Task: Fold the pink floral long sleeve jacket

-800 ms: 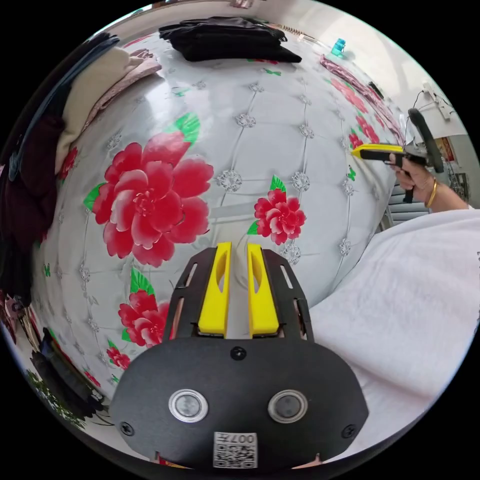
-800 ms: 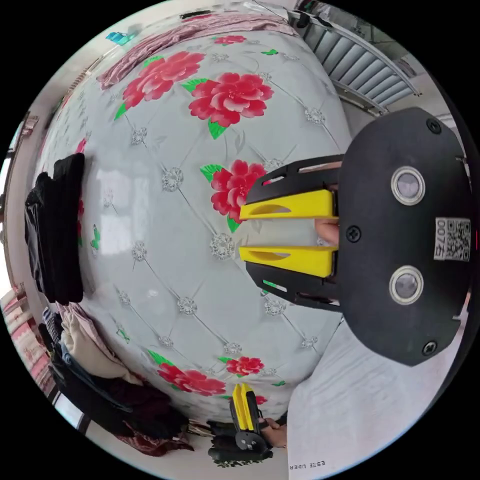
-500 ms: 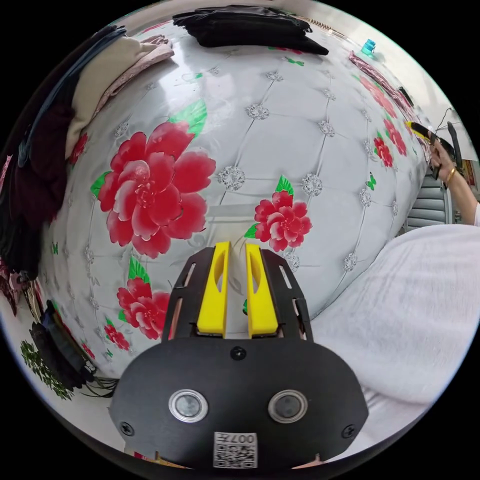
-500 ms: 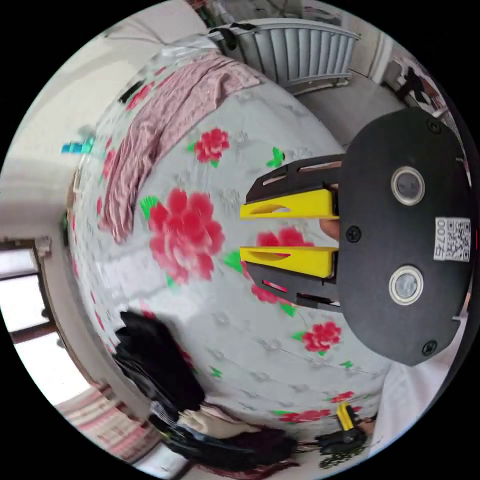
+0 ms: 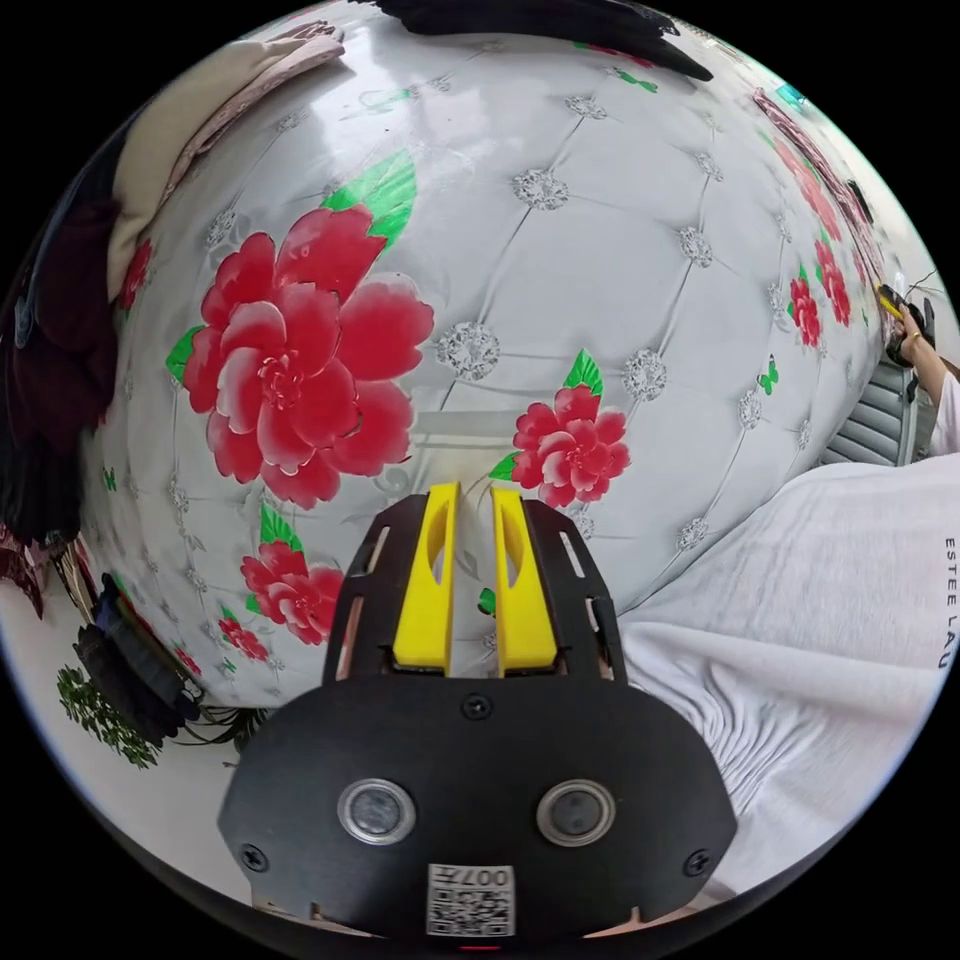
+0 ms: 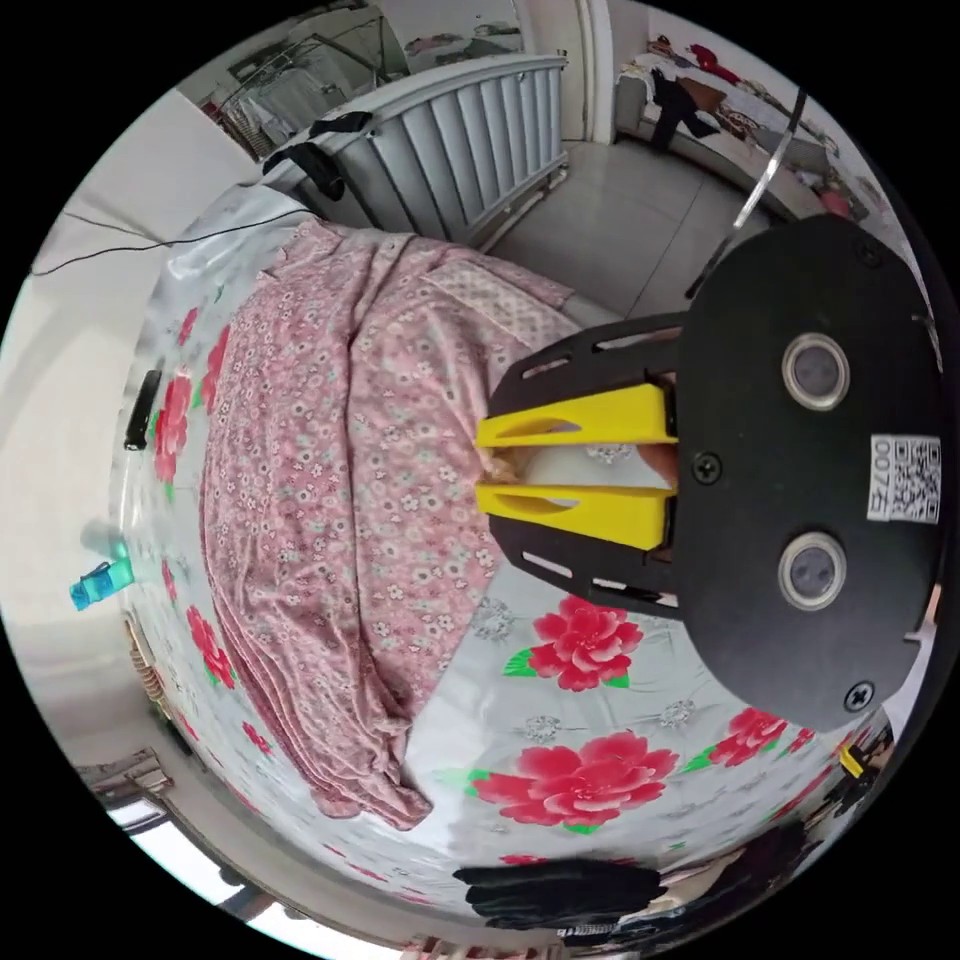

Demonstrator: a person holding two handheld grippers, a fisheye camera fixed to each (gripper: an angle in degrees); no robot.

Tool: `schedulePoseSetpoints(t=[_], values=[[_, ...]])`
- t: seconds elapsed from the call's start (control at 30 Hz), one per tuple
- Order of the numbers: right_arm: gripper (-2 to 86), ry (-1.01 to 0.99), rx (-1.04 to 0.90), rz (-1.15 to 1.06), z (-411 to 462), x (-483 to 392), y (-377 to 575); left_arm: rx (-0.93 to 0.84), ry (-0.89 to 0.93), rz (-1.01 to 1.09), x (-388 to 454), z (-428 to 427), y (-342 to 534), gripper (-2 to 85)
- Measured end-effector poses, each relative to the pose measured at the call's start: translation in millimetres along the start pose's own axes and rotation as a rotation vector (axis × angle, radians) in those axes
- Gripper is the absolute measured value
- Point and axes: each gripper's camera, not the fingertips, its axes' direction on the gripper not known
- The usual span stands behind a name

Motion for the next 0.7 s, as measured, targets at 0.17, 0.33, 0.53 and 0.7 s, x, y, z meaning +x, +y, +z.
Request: schedulePoseSetpoints(t=[0.17,0.33,0.53,0.7], values=[[0.3,0.016,-0.031,-0.225,5,-45,15,0.041,0.007,-0.026,-32,-27,2,5.6],[-0.2,-0.578,-0.098,-0.491,-16,-137,102,0.127,0.065,-0.065,-75,-60,19,6.0],[-0.2,-0.850,-0.234,-0.907,-66,-335,309,0.306,0.322,-0.200,-154,-115,61,7.1],[-0.2,-1.230,-0.455,-1.351,-170,-464,466,0.552,0.464,-0.256,-235,-180,144,6.6]])
